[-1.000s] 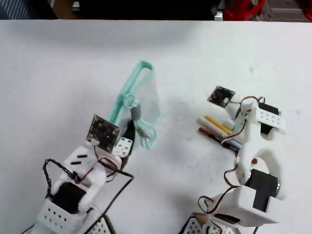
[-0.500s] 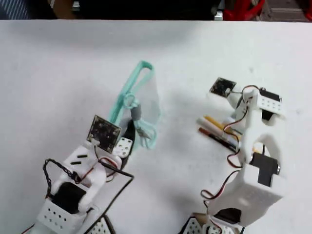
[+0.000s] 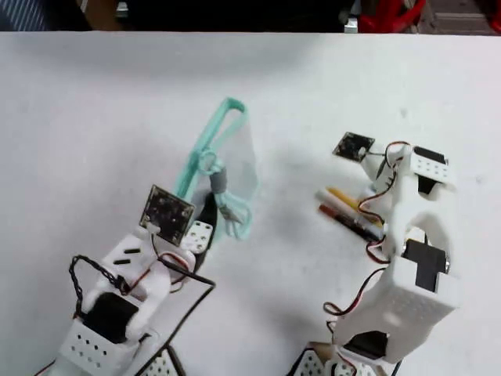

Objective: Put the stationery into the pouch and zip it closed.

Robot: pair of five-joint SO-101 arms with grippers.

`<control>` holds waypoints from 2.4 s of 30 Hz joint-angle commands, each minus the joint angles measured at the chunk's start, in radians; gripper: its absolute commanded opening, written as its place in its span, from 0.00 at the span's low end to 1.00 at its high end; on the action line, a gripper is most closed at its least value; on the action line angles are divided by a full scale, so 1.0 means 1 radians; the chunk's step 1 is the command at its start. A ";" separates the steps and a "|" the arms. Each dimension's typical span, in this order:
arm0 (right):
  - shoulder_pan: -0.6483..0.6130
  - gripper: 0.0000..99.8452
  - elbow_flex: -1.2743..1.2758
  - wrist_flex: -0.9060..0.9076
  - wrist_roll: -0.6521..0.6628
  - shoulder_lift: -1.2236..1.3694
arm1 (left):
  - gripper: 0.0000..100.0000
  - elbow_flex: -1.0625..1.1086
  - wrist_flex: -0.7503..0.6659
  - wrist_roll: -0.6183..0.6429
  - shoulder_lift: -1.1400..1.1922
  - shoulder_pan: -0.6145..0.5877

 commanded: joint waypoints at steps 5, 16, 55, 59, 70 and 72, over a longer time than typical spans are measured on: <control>0.033 0.02 0.038 -0.050 0.089 -0.021 | 0.02 -0.040 0.003 -0.011 0.007 0.012; -0.054 0.02 -0.066 0.113 -0.117 -0.390 | 0.02 -0.002 -0.040 -0.011 0.005 0.013; -0.817 0.02 -0.331 0.094 -1.361 -0.874 | 0.02 -0.003 -0.043 -0.012 0.005 0.012; -0.823 0.02 -0.216 0.005 -1.318 -0.915 | 0.02 -0.003 -0.043 -0.012 0.005 0.010; -0.839 0.02 -0.155 -0.113 -1.220 -1.000 | 0.02 -0.003 -0.044 -0.012 0.005 0.015; -0.832 0.02 -0.152 -0.133 -1.221 -0.986 | 0.02 -0.003 -0.044 -0.012 0.005 0.013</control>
